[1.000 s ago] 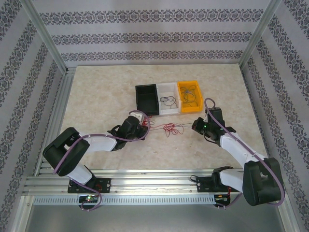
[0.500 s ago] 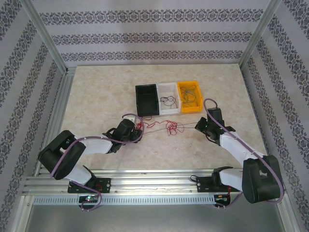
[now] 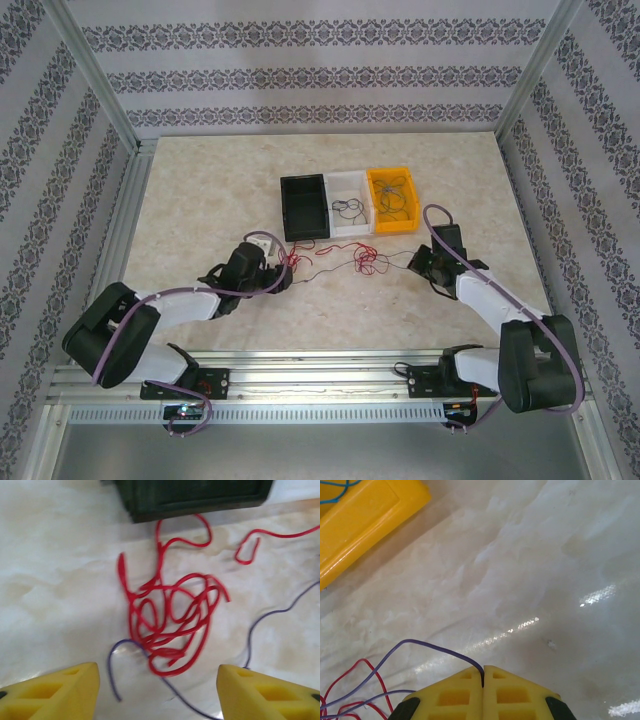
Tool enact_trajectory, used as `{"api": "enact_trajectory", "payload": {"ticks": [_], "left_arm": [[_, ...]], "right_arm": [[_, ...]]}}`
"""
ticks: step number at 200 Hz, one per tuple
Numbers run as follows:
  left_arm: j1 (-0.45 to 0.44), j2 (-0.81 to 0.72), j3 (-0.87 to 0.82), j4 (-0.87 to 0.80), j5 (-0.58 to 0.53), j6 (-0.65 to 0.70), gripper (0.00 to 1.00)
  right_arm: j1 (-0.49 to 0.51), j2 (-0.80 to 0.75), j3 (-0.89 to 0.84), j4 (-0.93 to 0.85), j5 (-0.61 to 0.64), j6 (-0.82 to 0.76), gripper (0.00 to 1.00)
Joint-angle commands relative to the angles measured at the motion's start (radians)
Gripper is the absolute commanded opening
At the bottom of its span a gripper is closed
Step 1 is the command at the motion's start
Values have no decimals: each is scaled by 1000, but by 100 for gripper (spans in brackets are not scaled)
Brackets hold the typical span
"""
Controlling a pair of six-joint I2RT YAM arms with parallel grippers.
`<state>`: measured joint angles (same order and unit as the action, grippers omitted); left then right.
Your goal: Untangle the cables
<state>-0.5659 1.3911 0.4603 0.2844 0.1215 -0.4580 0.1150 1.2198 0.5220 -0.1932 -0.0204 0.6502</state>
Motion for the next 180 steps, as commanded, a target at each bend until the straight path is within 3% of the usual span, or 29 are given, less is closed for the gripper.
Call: {"api": "enact_trajectory", "payload": {"ticks": [1,23,62,120,134,165,180], "left_arm": [[7,24,48,45,64,56,66],[7,71,100,38,34,83,74],[5,212,266,-172,-132,106,73],[-17,307,320,-235,-63,76,55],[-20,320,310,-221,-50,53,45],[-22,309,278,-107,24,11,7],[-25,281,262,-31,76,6,0]], "right_arm": [[27,15,31,7,-22,-24,0],[55,30,47,3,-23,-35,0],[67,43,52,11,-29,-23,0],[74,42,65,0,-31,-30,0],[75,43,69,1,-32,-30,0],[94,53,86,3,-52,-60,0],[117,64,100,1,-60,-84,0]]}}
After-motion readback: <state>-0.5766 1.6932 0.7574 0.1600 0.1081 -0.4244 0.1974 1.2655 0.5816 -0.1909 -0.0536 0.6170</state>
